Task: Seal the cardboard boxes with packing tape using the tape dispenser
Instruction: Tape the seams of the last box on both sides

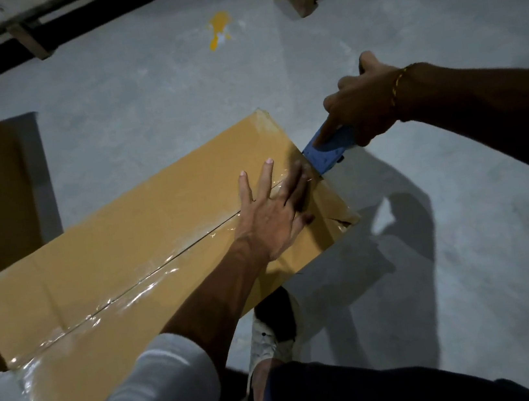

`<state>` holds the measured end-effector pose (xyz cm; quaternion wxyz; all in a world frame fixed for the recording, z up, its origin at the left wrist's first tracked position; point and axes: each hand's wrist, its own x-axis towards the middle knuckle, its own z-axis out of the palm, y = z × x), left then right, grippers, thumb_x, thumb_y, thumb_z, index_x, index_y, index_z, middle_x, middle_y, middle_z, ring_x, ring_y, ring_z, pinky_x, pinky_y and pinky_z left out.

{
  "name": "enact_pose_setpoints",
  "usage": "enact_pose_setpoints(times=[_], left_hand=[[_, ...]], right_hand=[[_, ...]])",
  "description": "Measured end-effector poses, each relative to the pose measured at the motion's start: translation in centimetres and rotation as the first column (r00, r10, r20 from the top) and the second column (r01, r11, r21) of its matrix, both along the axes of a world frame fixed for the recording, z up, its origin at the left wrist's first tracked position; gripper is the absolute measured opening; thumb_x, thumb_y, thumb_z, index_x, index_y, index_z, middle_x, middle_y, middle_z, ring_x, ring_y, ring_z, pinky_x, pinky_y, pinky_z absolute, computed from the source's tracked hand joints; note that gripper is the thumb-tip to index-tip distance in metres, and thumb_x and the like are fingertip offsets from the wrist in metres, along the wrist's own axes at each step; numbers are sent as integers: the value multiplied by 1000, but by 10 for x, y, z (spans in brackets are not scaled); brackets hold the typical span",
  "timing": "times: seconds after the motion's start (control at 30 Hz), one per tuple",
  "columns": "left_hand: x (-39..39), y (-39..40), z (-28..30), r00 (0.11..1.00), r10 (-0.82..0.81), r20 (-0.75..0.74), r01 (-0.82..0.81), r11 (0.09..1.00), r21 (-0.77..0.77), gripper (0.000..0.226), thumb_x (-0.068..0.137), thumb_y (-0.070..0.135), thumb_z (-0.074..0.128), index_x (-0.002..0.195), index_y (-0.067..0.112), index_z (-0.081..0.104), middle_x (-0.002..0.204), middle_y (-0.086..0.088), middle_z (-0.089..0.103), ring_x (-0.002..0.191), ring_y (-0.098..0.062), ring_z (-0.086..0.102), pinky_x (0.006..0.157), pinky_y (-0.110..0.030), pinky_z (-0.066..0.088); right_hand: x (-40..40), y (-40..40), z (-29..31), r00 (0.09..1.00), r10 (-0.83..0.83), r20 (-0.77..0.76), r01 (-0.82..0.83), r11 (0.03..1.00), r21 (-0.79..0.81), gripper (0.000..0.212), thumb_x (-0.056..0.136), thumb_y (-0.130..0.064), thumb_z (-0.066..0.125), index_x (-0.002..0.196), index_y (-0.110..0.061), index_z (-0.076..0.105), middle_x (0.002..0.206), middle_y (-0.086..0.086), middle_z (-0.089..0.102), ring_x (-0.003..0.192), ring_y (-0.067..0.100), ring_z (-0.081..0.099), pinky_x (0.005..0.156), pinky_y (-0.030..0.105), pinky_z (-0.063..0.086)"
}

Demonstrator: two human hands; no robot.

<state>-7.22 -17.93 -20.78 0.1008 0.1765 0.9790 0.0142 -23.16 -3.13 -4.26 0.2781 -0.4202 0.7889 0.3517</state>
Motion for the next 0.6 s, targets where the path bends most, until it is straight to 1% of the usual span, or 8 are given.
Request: enact_pose_setpoints(times=[0.1,0.23,0.33,0.4,0.47,0.5,0.53,0.6], left_hand=[[-13,-3,9,996,-69,52,68,998,14,74,97,67,8,159,30,-10,169,0,-5,154,-33,-4,112,-73,8],[-23,2,22,986,-47,157,54,998,-44,76,98,68,24,160,33,-3,167,2,-11,154,-32,-9,110,-75,11],[-27,9,30,976,-13,215,27,998,-62,77,97,66,33,159,36,-2,167,3,-13,153,-32,-10,109,-75,14],[-26,12,33,974,11,227,5,998,-66,77,98,63,38,159,37,-1,167,3,-14,153,-34,-8,107,-74,19],[-24,16,37,972,26,233,-8,997,-77,78,98,60,42,159,37,-1,166,3,-15,152,-34,-7,105,-72,24],[-24,18,39,969,30,244,-9,997,-83,78,99,58,43,158,37,-1,166,3,-16,152,-35,-7,105,-71,26],[-24,21,43,965,37,261,-15,996,-86,78,99,57,45,159,36,-1,166,3,-15,152,-35,-7,105,-71,27],[-27,24,50,953,61,298,-40,996,-76,78,99,54,48,159,35,1,165,5,-10,153,-33,-9,106,-69,29]], right_hand=[[0,-7,-2,999,45,-23,-45,999,19,52,89,-41,61,132,-63,41,119,-10,53,109,23,48,93,51,34],[0,-19,-1,985,154,-78,-149,987,58,47,89,-43,62,130,-59,46,123,-7,54,113,24,48,94,49,32],[7,-17,-2,970,209,-125,-201,976,79,41,88,-45,64,127,-51,52,119,-5,57,109,25,52,94,48,34],[17,-9,-6,936,277,-215,-268,961,73,32,88,-46,63,119,-42,59,116,-5,59,106,25,54,96,48,34],[27,-5,-8,910,282,-303,-277,959,62,22,91,-43,60,110,-32,65,115,-5,61,107,26,55,101,47,32],[32,-6,-11,899,278,-339,-274,960,61,20,93,-40,57,107,-29,66,116,-4,62,108,26,55,104,47,30],[37,-10,-16,891,281,-357,-279,959,58,20,94,-37,55,106,-26,68,114,-4,63,108,27,54,105,47,29],[48,-22,-25,881,308,-360,-295,951,92,16,89,-31,61,101,-30,72,101,-7,65,101,27,50,102,47,29]])
